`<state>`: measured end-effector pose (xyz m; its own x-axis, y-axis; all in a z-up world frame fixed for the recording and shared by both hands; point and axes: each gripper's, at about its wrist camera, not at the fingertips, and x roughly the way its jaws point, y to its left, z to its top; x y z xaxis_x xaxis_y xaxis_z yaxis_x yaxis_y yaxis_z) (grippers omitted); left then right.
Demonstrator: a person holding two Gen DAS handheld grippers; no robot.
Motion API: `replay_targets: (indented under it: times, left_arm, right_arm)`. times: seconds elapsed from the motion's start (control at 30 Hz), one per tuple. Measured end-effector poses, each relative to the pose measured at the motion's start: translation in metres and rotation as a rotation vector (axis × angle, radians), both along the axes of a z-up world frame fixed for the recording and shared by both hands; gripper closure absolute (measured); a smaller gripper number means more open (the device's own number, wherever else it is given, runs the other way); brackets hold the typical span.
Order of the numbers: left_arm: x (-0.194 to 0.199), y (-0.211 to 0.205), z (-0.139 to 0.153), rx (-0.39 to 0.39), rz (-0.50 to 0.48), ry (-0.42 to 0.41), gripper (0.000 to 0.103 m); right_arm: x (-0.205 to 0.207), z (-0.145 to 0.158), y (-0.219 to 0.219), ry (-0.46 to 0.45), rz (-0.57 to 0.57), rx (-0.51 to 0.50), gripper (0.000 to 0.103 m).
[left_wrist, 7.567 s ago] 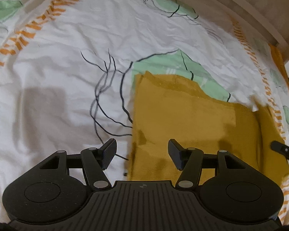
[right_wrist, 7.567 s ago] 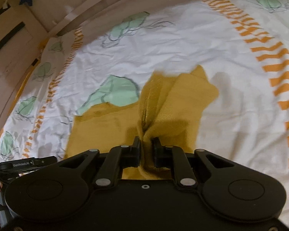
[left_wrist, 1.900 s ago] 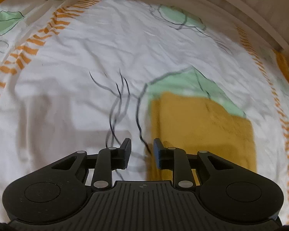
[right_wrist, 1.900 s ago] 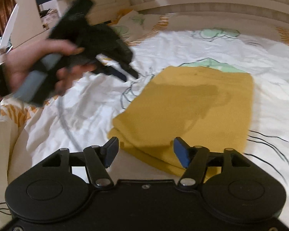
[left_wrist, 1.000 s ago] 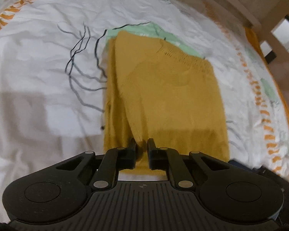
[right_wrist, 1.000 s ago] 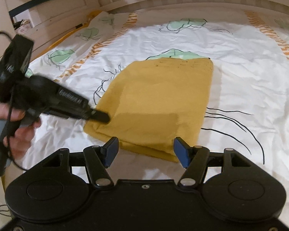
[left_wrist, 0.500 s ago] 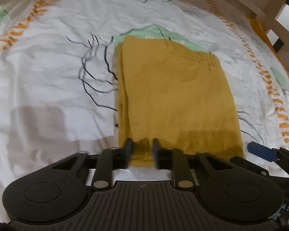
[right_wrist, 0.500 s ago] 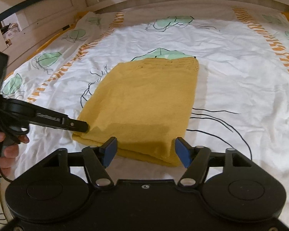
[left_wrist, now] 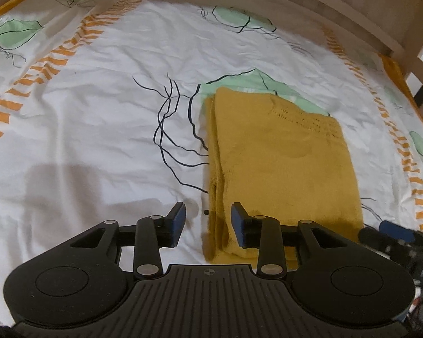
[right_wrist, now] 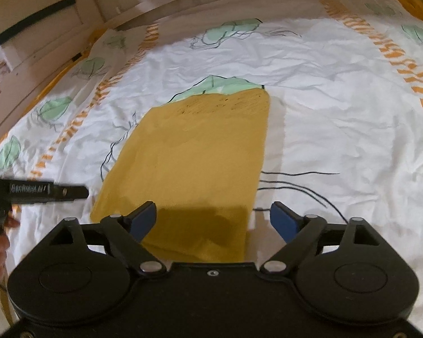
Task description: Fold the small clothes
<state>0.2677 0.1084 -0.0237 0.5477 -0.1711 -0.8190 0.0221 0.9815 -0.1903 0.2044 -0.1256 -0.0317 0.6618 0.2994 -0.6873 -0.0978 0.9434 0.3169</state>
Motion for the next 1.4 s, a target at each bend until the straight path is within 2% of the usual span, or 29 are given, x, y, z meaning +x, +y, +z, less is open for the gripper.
replay_targets:
  times: [0.2,0.33,0.63,0.9,1.0,1.13,1.2,1.4]
  left_arm:
    - [0.004,0.001,-0.005,-0.016,-0.01,0.034,0.068]
    - [0.007,0.002,-0.009,-0.035,-0.008,0.058,0.067]
    - [0.014,0.012,-0.02,-0.104,0.019,0.129,0.067]
    - [0.021,0.019,-0.033,-0.227,0.027,0.194,0.066]
    - [0.025,0.015,-0.042,-0.274,0.022,0.232,0.066]
    - [0.03,0.009,-0.046,-0.26,0.011,0.229,0.062]
    - [0.032,0.006,-0.048,-0.268,0.007,0.225,0.058]
    - [0.034,0.01,-0.044,-0.273,-0.001,0.227,0.056]
  right_arm:
    - [0.027,-0.006,-0.023,0.04,-0.063,0.086,0.004]
    - [0.048,-0.014,-0.038,0.075,-0.092,0.14,0.003]
    - [0.091,-0.039,-0.067,0.136,-0.151,0.367,0.0]
    - [0.117,-0.052,-0.067,0.144,-0.071,0.517,0.0]
    - [0.126,-0.056,-0.064,0.144,-0.037,0.544,0.0]
    - [0.133,-0.058,-0.061,0.138,-0.003,0.566,0.0]
    - [0.136,-0.059,-0.058,0.135,0.022,0.574,0.0]
    - [0.139,-0.061,-0.055,0.122,0.074,0.559,0.0]
